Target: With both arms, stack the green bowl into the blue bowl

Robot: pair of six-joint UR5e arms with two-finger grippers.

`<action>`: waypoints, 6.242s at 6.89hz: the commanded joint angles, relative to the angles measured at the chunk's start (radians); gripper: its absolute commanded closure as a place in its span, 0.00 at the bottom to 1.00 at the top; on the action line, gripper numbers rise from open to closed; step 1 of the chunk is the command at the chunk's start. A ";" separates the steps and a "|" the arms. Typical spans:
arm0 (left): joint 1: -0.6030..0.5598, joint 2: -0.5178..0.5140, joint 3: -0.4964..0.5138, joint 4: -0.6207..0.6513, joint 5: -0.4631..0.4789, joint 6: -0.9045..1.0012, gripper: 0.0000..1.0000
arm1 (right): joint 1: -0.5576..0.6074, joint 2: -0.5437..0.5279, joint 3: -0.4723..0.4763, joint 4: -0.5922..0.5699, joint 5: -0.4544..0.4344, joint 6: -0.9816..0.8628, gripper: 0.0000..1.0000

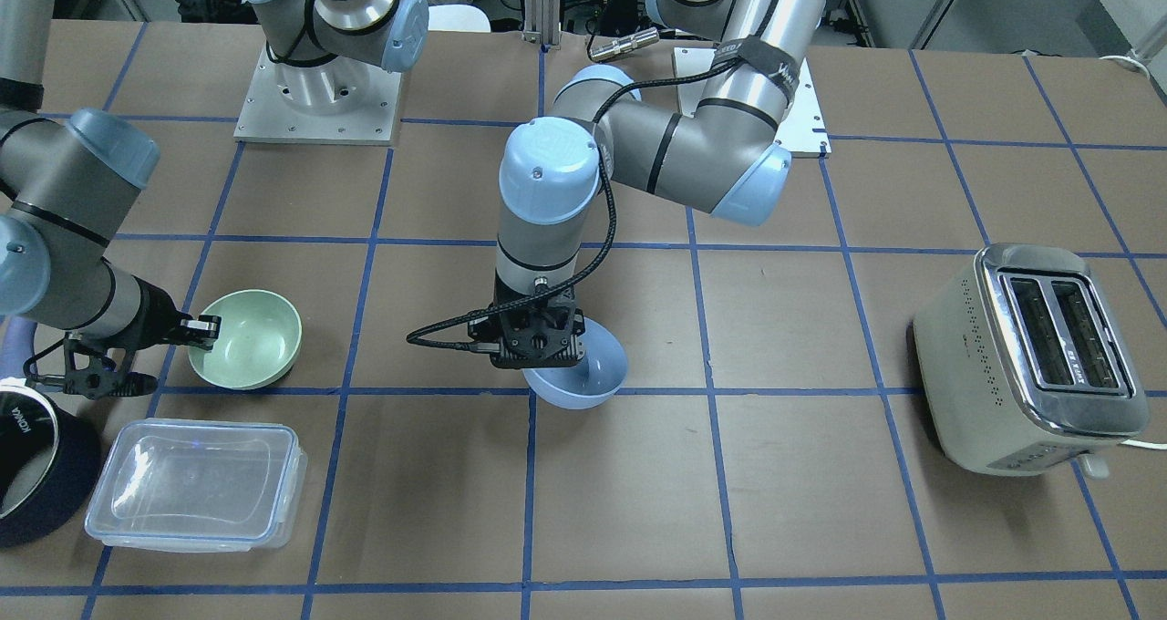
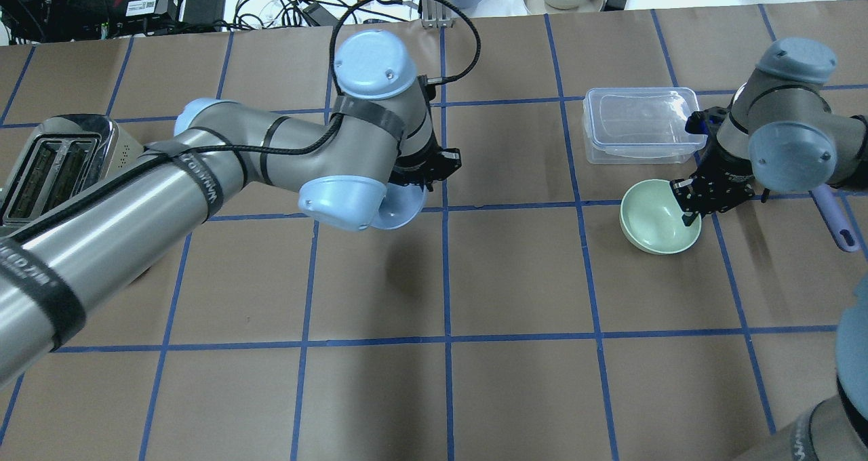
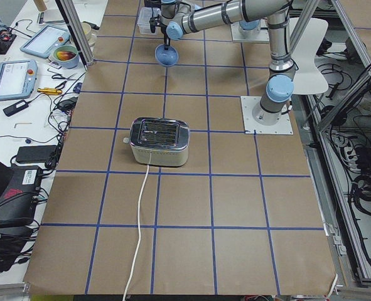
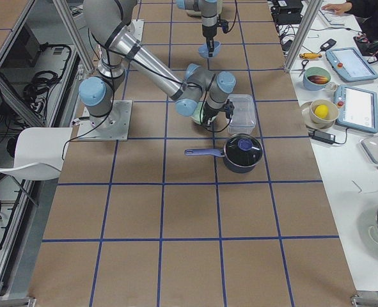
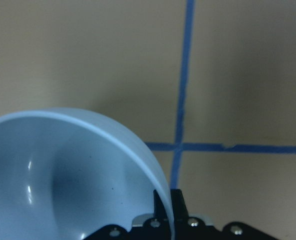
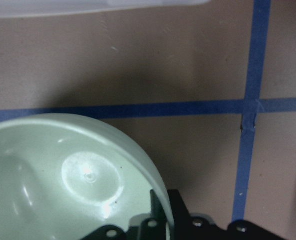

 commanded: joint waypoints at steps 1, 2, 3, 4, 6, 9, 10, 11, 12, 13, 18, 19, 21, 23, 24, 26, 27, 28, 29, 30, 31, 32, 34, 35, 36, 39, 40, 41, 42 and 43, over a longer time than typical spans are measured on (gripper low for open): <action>-0.025 -0.072 0.030 0.017 0.010 -0.045 1.00 | 0.000 -0.011 -0.108 0.145 0.054 0.002 1.00; -0.031 -0.083 0.033 0.020 0.010 -0.040 0.46 | 0.000 -0.008 -0.180 0.226 0.056 0.002 1.00; -0.031 -0.085 0.036 0.021 0.040 -0.033 0.00 | 0.003 -0.008 -0.216 0.272 0.061 0.002 1.00; -0.022 -0.036 0.060 0.032 0.051 -0.023 0.00 | 0.003 -0.011 -0.222 0.273 0.059 0.002 1.00; 0.087 0.056 0.070 -0.046 -0.003 0.204 0.00 | 0.018 -0.017 -0.236 0.277 0.122 0.012 1.00; 0.371 0.278 0.080 -0.429 -0.019 0.629 0.00 | 0.232 -0.009 -0.308 0.265 0.210 0.239 1.00; 0.421 0.361 0.083 -0.509 -0.010 0.692 0.00 | 0.309 -0.003 -0.317 0.258 0.252 0.304 1.00; 0.441 0.431 0.079 -0.592 -0.006 0.701 0.00 | 0.369 0.004 -0.320 0.213 0.334 0.422 1.00; 0.440 0.467 0.059 -0.641 0.029 0.702 0.00 | 0.431 0.027 -0.320 0.178 0.340 0.476 1.00; 0.443 0.480 0.077 -0.640 0.048 0.701 0.00 | 0.491 0.052 -0.320 0.160 0.340 0.537 1.00; 0.452 0.475 0.077 -0.583 0.034 0.691 0.00 | 0.520 0.118 -0.300 0.107 0.338 0.564 1.00; 0.452 0.478 0.077 -0.582 0.036 0.691 0.00 | 0.521 0.124 -0.300 0.106 0.340 0.562 1.00; 0.449 0.481 0.071 -0.582 0.040 0.690 0.00 | 0.521 0.132 -0.291 0.095 0.338 0.552 0.71; 0.447 0.483 0.063 -0.582 0.042 0.690 0.00 | 0.520 0.123 -0.296 0.054 0.340 0.564 0.00; 0.444 0.484 0.063 -0.582 0.044 0.688 0.00 | 0.509 0.110 -0.312 0.053 0.326 0.565 0.00; 0.441 0.484 0.060 -0.582 0.047 0.688 0.00 | 0.393 -0.001 -0.366 0.180 0.244 0.543 0.00; 0.441 0.484 0.060 -0.582 0.047 0.688 0.00 | 0.325 -0.072 -0.360 0.243 0.228 0.454 0.00; 0.440 0.484 0.060 -0.582 0.047 0.687 0.00 | 0.278 -0.128 -0.360 0.345 0.125 0.417 0.00; 0.441 0.483 0.068 -0.582 0.050 0.688 0.00 | 0.268 -0.185 -0.365 0.450 0.060 0.412 0.00; 0.441 0.481 0.069 -0.582 0.045 0.687 0.00 | 0.268 -0.239 -0.377 0.508 0.062 0.412 0.00; 0.450 0.487 0.071 -0.591 0.050 0.661 0.00 | 0.271 -0.279 -0.392 0.512 0.048 0.418 0.00; 0.455 0.490 0.077 -0.586 0.051 0.638 0.00 | 0.276 -0.288 -0.389 0.514 0.036 0.426 0.00; 0.455 0.495 0.071 -0.586 0.054 0.623 0.00 | 0.327 -0.316 -0.386 0.552 0.064 0.414 0.00; 0.458 0.495 0.071 -0.588 0.051 0.603 0.00 | 0.343 -0.319 -0.386 0.558 0.062 0.412 0.00; 0.458 0.495 0.071 -0.588 0.056 0.602 0.00 | 0.354 -0.319 -0.389 0.561 0.065 0.412 0.00; 0.458 0.497 0.074 -0.589 0.057 0.615 0.00 | 0.362 -0.324 -0.385 0.578 0.047 0.412 0.00; 0.458 0.497 0.076 -0.586 0.056 0.615 0.00 | 0.358 -0.327 -0.382 0.583 0.044 0.411 0.00; 0.458 0.497 0.076 -0.585 0.056 0.615 0.00 | 0.360 -0.327 -0.382 0.583 0.047 0.411 0.00; 0.478 0.497 0.074 -0.583 0.056 0.618 0.00 | 0.360 -0.327 -0.380 0.583 0.047 0.411 0.00; 0.495 0.498 0.070 -0.583 0.053 0.618 0.00 | 0.362 -0.327 -0.380 0.583 0.047 0.412 0.00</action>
